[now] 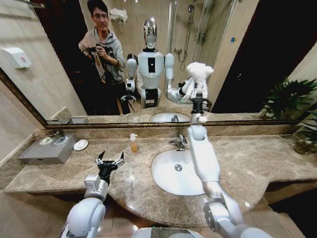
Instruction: Pick up the towel from the sink counter and wipe the mirror surface.
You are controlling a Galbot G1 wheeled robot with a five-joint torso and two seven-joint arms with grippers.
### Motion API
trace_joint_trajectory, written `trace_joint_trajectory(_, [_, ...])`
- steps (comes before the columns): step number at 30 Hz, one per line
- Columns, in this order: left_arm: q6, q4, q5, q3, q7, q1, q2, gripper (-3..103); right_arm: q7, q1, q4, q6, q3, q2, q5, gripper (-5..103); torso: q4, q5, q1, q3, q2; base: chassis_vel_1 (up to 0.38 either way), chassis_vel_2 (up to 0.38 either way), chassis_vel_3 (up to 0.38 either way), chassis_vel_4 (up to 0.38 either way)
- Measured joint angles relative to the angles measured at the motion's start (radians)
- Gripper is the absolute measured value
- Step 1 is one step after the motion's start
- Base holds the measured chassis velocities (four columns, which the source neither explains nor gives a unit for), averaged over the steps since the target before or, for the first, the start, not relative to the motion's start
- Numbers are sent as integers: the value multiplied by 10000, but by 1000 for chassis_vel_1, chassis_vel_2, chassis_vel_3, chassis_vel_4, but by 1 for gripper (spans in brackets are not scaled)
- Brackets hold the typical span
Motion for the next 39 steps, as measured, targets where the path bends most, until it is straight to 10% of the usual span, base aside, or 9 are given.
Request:
trace_joint_trajectory(13, [0,0,0,0,0,0,-1,100,-660,-533,-1287,804,-1660,41,-1438,19,-5,2,1,1,0,0,0,0,0])
trace_joint_trajectory(25, [0,0,0,0,0,0,0,100,1749,3,-192,506,1239,-585,-301,19,-21,9,1,1,0,0,0,0,0])
trace_joint_trajectory(39, [0,0,0,0,0,0,0,100,961,1527,603,-1205,487,39,-382,19,2,-1,0,1,0,0,0,0,0])
